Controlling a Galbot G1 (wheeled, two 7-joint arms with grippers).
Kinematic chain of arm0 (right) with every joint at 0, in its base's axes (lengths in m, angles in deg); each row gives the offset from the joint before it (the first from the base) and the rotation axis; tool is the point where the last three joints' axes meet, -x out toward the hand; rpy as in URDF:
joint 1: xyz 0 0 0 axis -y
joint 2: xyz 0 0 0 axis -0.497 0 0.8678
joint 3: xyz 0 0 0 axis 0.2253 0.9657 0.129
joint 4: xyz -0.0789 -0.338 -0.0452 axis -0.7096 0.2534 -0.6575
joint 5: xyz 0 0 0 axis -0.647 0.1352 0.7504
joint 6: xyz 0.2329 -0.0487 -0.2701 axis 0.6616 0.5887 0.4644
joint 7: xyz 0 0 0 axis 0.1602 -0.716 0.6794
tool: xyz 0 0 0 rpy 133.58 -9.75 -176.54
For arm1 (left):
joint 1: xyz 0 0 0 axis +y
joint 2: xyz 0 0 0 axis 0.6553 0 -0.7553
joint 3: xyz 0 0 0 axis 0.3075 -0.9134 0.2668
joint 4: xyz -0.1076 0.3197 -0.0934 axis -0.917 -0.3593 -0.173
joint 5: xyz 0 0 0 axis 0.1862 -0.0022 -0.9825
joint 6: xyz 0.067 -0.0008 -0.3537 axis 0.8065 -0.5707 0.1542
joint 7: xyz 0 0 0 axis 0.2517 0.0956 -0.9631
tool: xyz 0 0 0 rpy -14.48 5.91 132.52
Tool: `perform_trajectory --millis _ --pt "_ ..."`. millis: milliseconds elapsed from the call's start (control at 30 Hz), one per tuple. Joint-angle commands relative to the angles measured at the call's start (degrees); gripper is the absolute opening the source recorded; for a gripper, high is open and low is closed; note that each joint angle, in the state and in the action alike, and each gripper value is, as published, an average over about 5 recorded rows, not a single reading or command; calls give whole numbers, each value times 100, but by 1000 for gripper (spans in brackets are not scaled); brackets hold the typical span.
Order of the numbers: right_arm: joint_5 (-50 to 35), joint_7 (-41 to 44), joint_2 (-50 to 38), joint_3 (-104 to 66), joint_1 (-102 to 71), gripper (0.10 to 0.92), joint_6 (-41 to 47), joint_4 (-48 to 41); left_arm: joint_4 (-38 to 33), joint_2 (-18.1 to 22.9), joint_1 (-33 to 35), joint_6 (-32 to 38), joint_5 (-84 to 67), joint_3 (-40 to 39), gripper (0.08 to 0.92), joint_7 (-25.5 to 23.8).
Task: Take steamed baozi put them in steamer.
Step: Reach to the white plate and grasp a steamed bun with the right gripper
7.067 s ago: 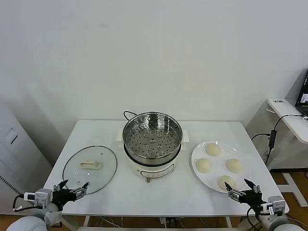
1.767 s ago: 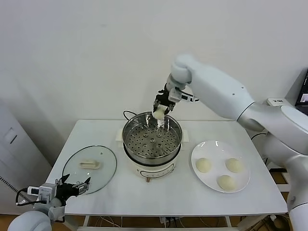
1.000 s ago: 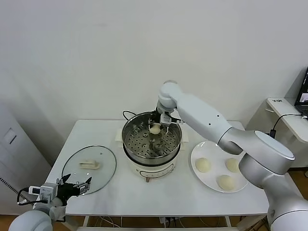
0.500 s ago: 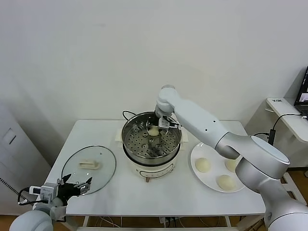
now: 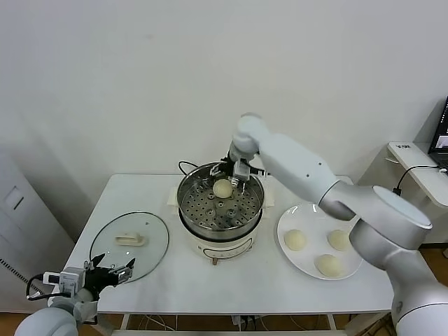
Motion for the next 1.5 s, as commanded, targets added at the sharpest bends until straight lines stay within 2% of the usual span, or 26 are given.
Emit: perform_trajectory --millis 33,200,400,500,933,1500 --pt "-2832 793 -194 1039 1329 823 243 -589 -20 19 26 0 6 22 823 3" --pt "-4391 1025 -583 2130 1872 823 1762 -707 -32 32 39 3 5 31 823 1" --pt "-5670 1028 -1110 3227 2192 823 3130 -622 -41 49 62 11 -1 62 823 -4" --pt "-6001 1042 -1352 3554 2249 823 3577 -541 -46 62 97 19 -4 100 823 -8" --pt "-6272 781 -2381 3973 1813 823 4306 289 -22 38 56 11 -33 130 823 -3" --pt "-6043 65 -2874 3615 754 823 4730 864 -26 61 48 4 -40 120 823 -8"
